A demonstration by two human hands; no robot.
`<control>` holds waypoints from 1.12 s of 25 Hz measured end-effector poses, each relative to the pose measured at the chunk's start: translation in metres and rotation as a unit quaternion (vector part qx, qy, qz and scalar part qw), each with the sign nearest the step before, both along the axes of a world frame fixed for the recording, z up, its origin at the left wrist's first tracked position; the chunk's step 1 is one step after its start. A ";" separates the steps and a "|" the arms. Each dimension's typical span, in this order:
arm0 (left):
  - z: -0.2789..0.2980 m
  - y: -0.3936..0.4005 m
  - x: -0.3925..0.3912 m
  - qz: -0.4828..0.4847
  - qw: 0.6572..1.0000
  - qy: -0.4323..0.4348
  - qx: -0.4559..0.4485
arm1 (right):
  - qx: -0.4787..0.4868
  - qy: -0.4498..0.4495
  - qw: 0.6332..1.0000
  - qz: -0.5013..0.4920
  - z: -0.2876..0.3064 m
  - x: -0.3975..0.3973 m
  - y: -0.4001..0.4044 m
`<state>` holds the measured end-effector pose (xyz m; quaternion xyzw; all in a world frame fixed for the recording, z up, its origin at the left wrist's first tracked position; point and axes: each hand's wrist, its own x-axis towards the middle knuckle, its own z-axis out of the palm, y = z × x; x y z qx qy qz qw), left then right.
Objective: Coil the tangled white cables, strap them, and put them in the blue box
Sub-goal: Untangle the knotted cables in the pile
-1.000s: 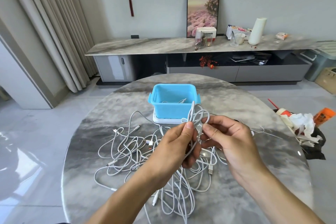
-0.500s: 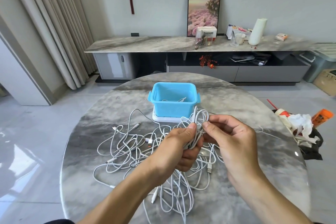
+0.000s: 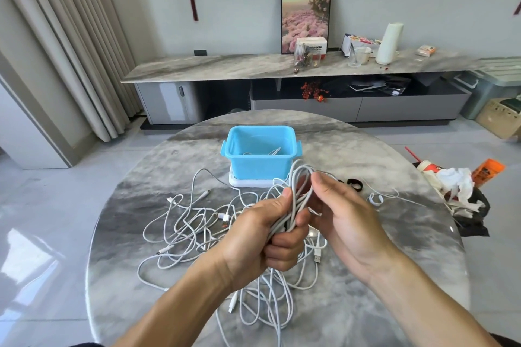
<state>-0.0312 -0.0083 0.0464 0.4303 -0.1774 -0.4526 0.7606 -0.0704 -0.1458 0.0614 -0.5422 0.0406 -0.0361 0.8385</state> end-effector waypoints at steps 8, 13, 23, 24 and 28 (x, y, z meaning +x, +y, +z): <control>0.001 -0.014 -0.007 0.039 0.997 -0.053 0.047 | -0.006 0.001 0.988 -0.152 -0.009 0.006 0.009; 0.000 -0.009 -0.002 0.096 0.987 -0.074 0.107 | -0.104 -0.032 0.987 -0.116 -0.017 0.015 0.000; -0.015 -0.016 -0.020 0.059 0.994 -0.050 0.082 | 0.114 0.023 0.992 -0.054 -0.014 0.019 0.007; -0.015 -0.017 -0.021 0.068 0.992 -0.054 0.093 | 0.103 0.034 0.991 -0.078 -0.016 0.020 0.006; -0.015 -0.017 -0.016 0.054 0.989 -0.073 0.114 | 0.080 0.049 0.991 -0.100 -0.015 0.023 0.002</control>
